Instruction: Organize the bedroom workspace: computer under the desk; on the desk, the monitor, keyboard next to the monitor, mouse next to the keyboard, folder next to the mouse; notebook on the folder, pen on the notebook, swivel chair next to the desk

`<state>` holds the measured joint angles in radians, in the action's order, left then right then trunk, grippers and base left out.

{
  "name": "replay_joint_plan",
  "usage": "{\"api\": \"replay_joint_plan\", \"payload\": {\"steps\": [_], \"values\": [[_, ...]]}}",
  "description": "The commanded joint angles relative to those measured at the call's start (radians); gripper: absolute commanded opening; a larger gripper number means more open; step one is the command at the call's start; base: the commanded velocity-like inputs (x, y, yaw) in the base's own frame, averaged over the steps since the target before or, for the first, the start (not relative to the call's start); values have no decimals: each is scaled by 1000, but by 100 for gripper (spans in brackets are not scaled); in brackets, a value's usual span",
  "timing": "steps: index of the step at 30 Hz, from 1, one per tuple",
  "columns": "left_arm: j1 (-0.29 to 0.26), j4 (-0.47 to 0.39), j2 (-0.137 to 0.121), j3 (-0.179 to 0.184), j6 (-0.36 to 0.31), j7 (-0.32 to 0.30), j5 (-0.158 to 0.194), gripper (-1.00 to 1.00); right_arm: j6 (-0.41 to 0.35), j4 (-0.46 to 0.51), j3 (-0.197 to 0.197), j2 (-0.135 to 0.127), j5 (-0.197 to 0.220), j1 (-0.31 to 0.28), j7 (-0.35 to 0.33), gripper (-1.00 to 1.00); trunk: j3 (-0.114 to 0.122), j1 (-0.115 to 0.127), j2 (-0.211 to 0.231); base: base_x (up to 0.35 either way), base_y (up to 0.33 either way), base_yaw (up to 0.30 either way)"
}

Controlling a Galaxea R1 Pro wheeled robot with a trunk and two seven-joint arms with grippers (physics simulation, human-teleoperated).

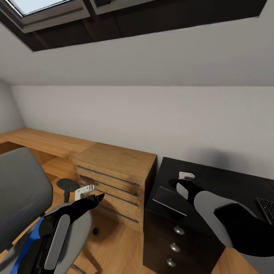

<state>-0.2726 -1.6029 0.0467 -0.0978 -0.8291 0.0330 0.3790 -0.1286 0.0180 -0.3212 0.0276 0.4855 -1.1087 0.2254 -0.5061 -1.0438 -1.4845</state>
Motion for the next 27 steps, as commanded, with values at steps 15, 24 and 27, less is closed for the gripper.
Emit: {"api": "replay_joint_plan", "payload": {"steps": [15,24,27], "values": [[0,-4,1,41,-7,2,8,100,-41,2,-7,0,7,0,-63,100,-1,0,-1,91,0,0],[-1,-6,1,48,-7,4,8,100,-55,2,-5,0,7,-1,-75,100,-1,0,-1,3,0,0],[-1,-6,1,49,-6,5,8,100,-56,2,-5,0,7,0,-74,100,-1,0,-1,0,0,0]]}}
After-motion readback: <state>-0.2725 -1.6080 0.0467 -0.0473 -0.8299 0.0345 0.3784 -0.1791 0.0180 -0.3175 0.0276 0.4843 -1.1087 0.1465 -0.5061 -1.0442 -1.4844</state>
